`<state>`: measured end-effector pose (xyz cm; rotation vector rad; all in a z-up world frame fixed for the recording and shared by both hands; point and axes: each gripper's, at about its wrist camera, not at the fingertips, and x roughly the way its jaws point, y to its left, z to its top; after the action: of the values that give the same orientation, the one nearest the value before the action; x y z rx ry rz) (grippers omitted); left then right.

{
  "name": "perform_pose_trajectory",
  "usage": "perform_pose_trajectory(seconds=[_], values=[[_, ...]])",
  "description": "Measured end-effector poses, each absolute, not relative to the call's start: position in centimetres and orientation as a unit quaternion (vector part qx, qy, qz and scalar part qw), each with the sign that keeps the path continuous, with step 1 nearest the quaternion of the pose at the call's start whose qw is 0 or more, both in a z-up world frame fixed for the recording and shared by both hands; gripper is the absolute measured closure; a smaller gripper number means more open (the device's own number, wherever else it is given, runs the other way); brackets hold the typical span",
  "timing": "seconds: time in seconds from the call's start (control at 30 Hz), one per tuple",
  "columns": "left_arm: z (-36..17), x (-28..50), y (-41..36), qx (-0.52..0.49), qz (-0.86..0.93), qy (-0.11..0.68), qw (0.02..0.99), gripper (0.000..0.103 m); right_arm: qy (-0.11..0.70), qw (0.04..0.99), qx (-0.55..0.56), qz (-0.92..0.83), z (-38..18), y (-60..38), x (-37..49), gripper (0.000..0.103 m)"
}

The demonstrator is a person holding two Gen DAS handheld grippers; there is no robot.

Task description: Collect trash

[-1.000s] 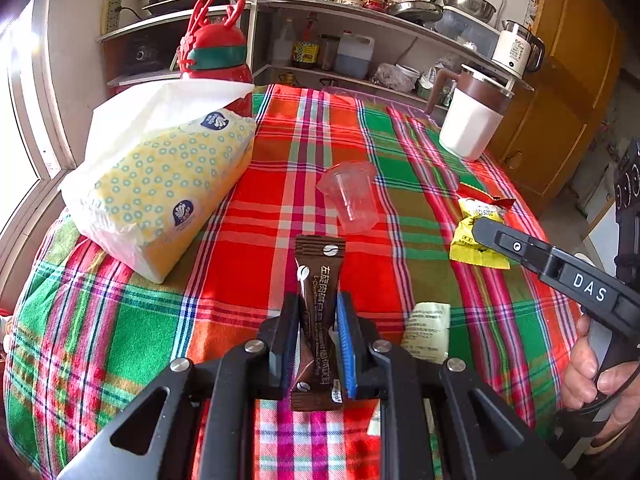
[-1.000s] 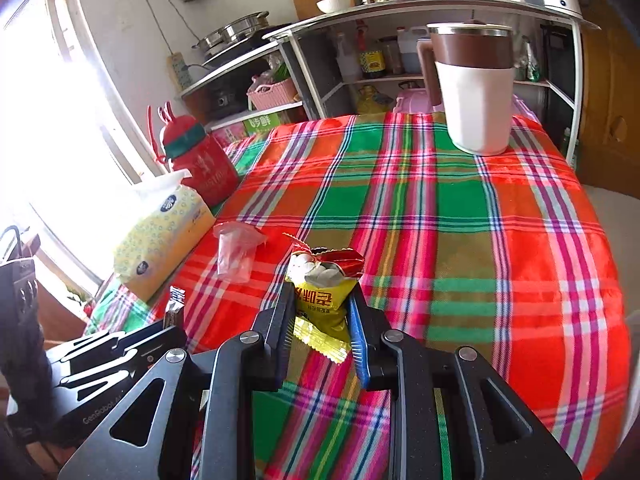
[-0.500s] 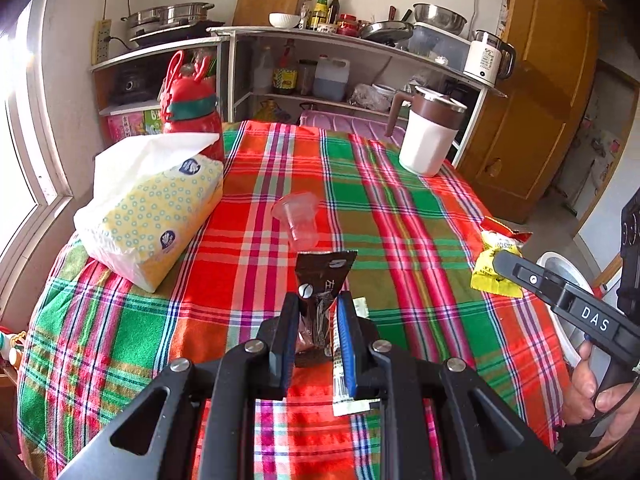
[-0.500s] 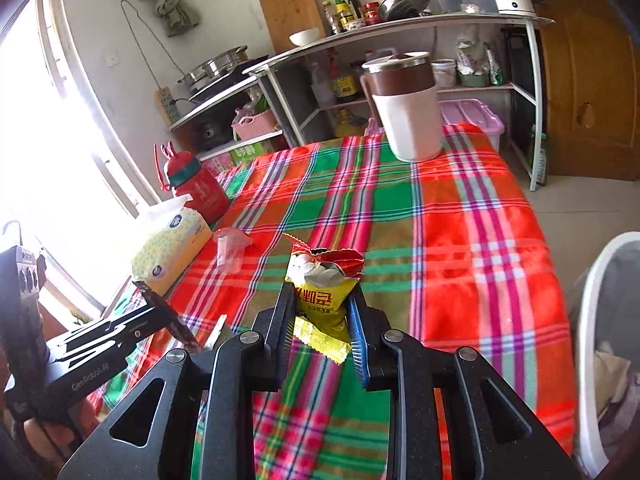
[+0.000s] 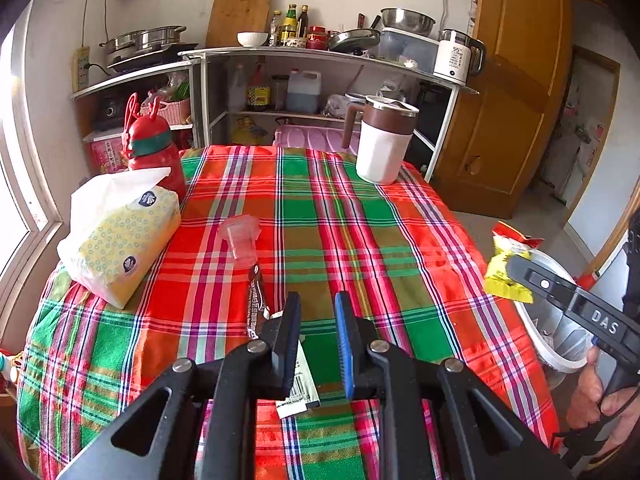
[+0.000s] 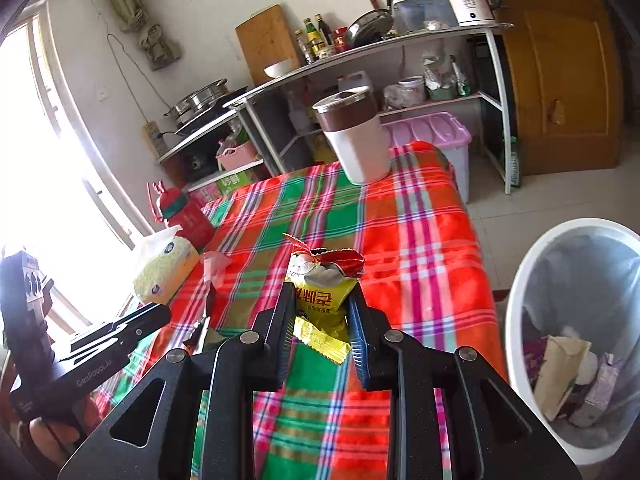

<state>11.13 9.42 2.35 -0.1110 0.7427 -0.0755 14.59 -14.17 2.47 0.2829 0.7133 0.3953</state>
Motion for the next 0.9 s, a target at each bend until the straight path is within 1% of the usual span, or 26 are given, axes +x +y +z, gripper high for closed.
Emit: perform_pose_trajectory(seconds=[0.13,0.2,0.27,0.4,0.47,0.57,0.77,0.8,0.87,0.9], values=[[1.5,11.3,11.2,-0.069,-0.01,0.371,0.926,0.084,0.346,0.908,0.14,0.189,2.2,-15.1,14.0,0.077],[0.7,11.5,12.8,-0.076,0.012,0.382,0.921,0.081,0.347,0.908,0.14,0.186,2.0,-15.3,14.0,0.077],[-0.2,12.1,14.3,-0.093,0.023,0.397,0.913,0.066,0.349,0.907,0.142,0.185,1.7,-15.4,14.1,0.077],[-1.3,12.9,15.4,-0.103,0.032,0.403,0.909,0.057,0.351,0.907,0.142,0.183,1.4,-15.2,14.4,0.077],[-1.7,13.7,15.3,-0.11,0.017,0.41,0.905,0.043,0.352,0.907,0.143,0.182,1.4,-15.0,14.6,0.077],[-2.4,14.9,15.0,-0.127,-0.011,0.421,0.898,0.043,0.353,0.907,0.143,0.18,1.3,-15.0,14.8,0.077],[-3.5,17.1,13.4,-0.11,-0.008,0.444,0.889,0.044,0.358,0.906,0.144,0.174,0.9,-15.2,14.9,0.077],[-3.7,17.4,13.3,-0.111,-0.006,0.447,0.888,0.046,0.358,0.906,0.144,0.172,0.9,-15.3,14.9,0.077],[-4.1,17.8,13.2,-0.104,0.006,0.457,0.884,0.064,0.359,0.906,0.145,0.17,0.8,-15.4,14.9,0.077],[-4.3,17.9,13.0,-0.1,0.008,0.457,0.884,0.068,0.358,0.906,0.147,0.171,0.8,-15.5,15.0,0.077]])
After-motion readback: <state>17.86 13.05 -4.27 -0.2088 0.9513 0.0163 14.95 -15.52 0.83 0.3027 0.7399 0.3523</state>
